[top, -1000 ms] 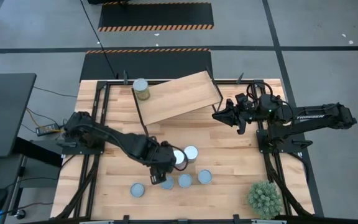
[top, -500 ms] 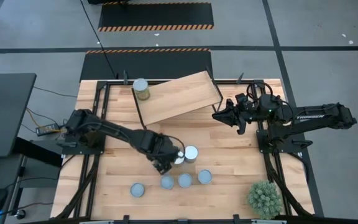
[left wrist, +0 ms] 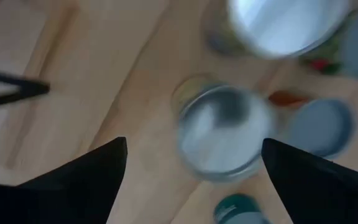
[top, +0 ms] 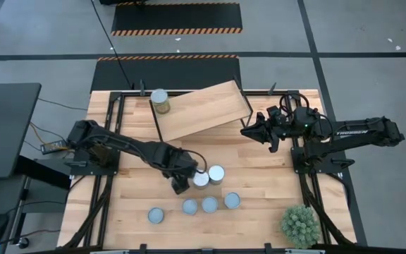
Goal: Pick and place cans onto a shelf
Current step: Put the canned carrots on the shelf
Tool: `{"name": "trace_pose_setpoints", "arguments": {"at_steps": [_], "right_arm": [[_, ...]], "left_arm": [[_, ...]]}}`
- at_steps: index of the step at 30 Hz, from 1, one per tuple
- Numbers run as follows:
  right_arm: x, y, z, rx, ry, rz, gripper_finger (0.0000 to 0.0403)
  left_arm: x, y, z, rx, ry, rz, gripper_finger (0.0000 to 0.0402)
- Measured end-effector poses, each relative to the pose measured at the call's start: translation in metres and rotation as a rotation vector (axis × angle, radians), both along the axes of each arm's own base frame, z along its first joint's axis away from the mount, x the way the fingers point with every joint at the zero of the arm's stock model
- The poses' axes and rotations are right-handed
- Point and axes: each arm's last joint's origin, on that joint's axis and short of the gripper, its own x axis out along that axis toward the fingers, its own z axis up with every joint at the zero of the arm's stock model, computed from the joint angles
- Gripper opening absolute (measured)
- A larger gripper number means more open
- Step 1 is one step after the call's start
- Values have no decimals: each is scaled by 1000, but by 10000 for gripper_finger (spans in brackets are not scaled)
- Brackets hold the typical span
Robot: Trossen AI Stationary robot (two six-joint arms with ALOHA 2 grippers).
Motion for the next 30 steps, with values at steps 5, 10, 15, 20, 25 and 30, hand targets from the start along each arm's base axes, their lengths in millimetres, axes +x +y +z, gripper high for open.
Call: {"name": "trace_pose_setpoints", "arguments": {"at_steps": [5, 10, 15, 20, 25, 30], "right_arm": [[0, 0, 0, 11, 0, 1, 62], [0, 0, 0, 9, 0, -5, 62], [0, 0, 0, 3, 0, -8, 62], [0, 0, 0, 3, -1, -11, 62], [0, 0, 0, 1, 0, -11, 62], [0, -1, 0, 0, 0, -13, 62]], "left_arm": [[-19, 8, -3, -108, -117, 73, 378], [-24, 9, 5, -117, -250, 79, 378], [-20, 1, -2, -57, -252, 33, 378], [-17, -9, -12, -61, -220, 5, 378], [-14, -16, -11, -55, -274, 1, 378], [-18, -21, -18, -19, -221, -18, 378]]}}
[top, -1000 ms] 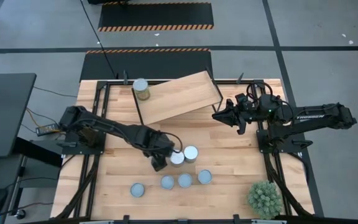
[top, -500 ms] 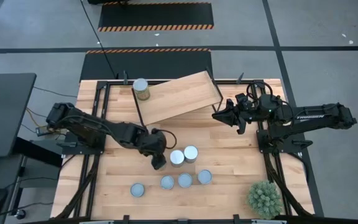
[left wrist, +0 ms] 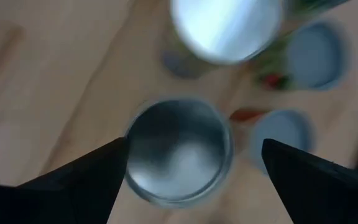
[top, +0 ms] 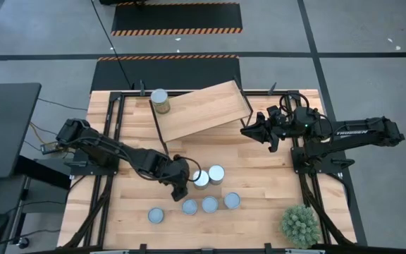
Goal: Pick and place cans onto a shelf
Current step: Put the canned carrots on the shelf
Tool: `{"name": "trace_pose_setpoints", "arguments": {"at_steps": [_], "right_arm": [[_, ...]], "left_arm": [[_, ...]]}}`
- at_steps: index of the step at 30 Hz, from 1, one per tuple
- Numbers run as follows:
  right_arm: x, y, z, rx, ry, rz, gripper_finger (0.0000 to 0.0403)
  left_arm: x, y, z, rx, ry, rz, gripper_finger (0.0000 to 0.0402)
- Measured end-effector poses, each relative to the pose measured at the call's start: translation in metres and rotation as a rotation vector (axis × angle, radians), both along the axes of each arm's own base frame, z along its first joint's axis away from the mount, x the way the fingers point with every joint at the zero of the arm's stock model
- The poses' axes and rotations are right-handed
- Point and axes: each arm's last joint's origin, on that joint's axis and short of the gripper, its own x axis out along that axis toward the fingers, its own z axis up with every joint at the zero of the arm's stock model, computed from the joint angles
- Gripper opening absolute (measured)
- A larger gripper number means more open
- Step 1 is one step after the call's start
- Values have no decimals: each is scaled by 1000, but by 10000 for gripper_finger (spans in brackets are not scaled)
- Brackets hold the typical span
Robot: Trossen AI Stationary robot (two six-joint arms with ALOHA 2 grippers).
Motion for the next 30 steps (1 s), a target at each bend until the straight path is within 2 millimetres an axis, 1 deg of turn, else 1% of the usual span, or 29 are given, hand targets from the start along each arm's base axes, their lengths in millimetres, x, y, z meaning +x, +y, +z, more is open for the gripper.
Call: {"name": "trace_pose_setpoints", "arguments": {"at_steps": [1, 4, 10, 12, 14, 16, 18, 20, 23, 26, 28, 30], "right_arm": [[0, 0, 0, 0, 0, 0, 62], [0, 0, 0, 0, -1, 0, 62], [1, 0, 0, 0, -3, 0, 62], [1, 0, 0, 0, -1, 0, 62], [1, 0, 0, 0, -1, 0, 62], [1, 0, 0, 0, -1, 0, 62], [1, 0, 0, 0, -1, -4, 62], [1, 0, 0, 0, -1, -9, 62], [1, -1, 0, -5, -2, -23, 62], [1, -1, 0, -5, -2, -24, 62], [1, -1, 0, -5, -2, -24, 61], [1, -1, 0, 2, -2, -24, 62]], "left_arm": [[-2, 0, -2, 15, 19, 4, 378], [1, -2, -1, 12, -8, 24, 378], [2, -5, 0, 13, -29, 9, 378], [2, -5, 3, 9, -31, -11, 378], [5, -7, 10, 12, -48, -52, 378], [4, -5, 15, 43, -37, -43, 378], [2, -2, 17, 97, -20, -11, 378], [1, 0, 17, 138, -10, -18, 378], [1, 2, 14, 164, 26, -109, 378], [0, 3, 11, 154, 71, -288, 378], [-3, 4, 11, 181, 99, -398, 378], [-8, 7, 9, 202, 158, -441, 378]]}}
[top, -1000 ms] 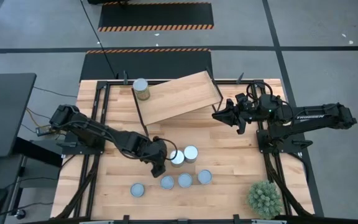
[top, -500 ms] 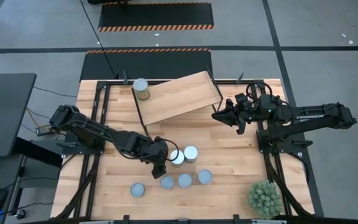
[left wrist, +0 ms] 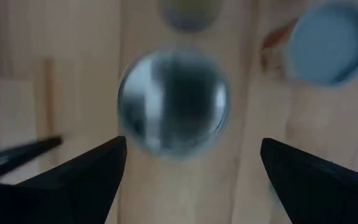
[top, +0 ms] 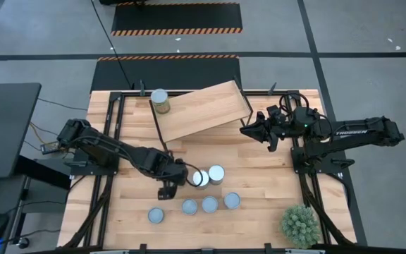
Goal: Pick and place cans onto a shelf
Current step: Put the canned carrots on the shelf
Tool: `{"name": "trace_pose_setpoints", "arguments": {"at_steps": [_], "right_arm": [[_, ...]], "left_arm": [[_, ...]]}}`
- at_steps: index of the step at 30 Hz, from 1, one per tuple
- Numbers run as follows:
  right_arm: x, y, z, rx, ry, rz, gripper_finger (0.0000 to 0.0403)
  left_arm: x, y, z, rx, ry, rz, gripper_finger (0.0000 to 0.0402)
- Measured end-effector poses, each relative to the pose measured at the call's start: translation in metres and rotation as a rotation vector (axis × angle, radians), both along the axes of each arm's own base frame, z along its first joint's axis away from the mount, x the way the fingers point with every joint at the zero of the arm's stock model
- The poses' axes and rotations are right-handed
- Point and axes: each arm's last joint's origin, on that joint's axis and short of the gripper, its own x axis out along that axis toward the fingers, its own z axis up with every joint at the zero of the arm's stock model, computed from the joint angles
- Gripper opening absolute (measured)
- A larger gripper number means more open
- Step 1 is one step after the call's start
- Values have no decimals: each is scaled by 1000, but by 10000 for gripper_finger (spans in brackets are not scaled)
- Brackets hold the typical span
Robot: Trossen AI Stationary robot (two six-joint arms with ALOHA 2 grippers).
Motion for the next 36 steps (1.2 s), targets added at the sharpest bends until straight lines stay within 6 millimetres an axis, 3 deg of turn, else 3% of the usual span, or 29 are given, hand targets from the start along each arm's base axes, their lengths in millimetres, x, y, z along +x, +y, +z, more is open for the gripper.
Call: {"name": "trace_pose_setpoints", "arguments": {"at_steps": [9, 15, 22, 36], "right_arm": [[0, 0, 1, 7, -8, 1, 62], [0, 0, 1, 11, -7, 1, 62], [0, 0, 1, 11, -7, 1, 62], [0, 0, 1, 10, -7, 1, 62]], "left_arm": [[-6, 22, -22, -117, 133, 74, 378], [2, 17, -25, -86, 41, -15, 378], [13, 18, -37, -68, 25, 13, 378], [22, 16, -36, -90, -77, 218, 378]]}}
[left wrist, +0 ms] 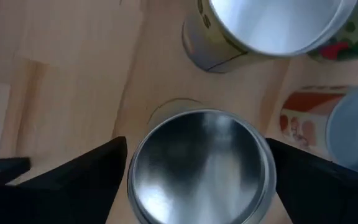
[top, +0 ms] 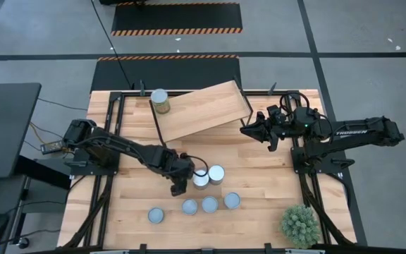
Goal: Pick and place cans onto a shelf
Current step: Put the canned carrots on the shelf
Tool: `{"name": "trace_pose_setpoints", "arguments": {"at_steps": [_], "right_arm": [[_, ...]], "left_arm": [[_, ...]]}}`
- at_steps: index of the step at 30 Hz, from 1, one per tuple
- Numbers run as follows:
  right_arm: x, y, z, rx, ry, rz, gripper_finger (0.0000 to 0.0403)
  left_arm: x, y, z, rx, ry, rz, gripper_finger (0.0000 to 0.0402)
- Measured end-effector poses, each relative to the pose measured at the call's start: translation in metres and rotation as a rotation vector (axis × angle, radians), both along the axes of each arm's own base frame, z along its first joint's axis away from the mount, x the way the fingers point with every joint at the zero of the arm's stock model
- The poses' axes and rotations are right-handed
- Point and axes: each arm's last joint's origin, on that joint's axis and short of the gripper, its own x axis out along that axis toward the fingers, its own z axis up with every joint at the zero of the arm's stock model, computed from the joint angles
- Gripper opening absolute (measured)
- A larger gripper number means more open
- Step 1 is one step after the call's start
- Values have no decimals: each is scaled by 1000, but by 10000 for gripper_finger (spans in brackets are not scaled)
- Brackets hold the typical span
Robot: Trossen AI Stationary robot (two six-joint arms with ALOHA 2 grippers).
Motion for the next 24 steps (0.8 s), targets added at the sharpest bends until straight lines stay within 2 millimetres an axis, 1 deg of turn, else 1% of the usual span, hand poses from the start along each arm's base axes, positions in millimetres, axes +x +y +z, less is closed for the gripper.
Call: {"name": "trace_pose_setpoints", "arguments": {"at_steps": [5, 11, 16, 20, 24], "right_arm": [[0, 0, 0, -3, 0, 0, 61], [0, 0, 0, -8, 0, -1, 61], [0, 0, 0, -9, 0, -1, 61], [0, 0, 0, -10, 0, -1, 62], [0, 0, 0, -10, 0, -1, 62]], "left_arm": [[0, -1, 0, -76, 12, 151, 378], [0, 0, 0, -110, 9, 306, 377], [-3, -1, -1, -113, 32, 345, 372], [-6, 0, -2, -101, 66, 353, 350], [-6, 0, -1, -101, 62, 349, 328]]}}
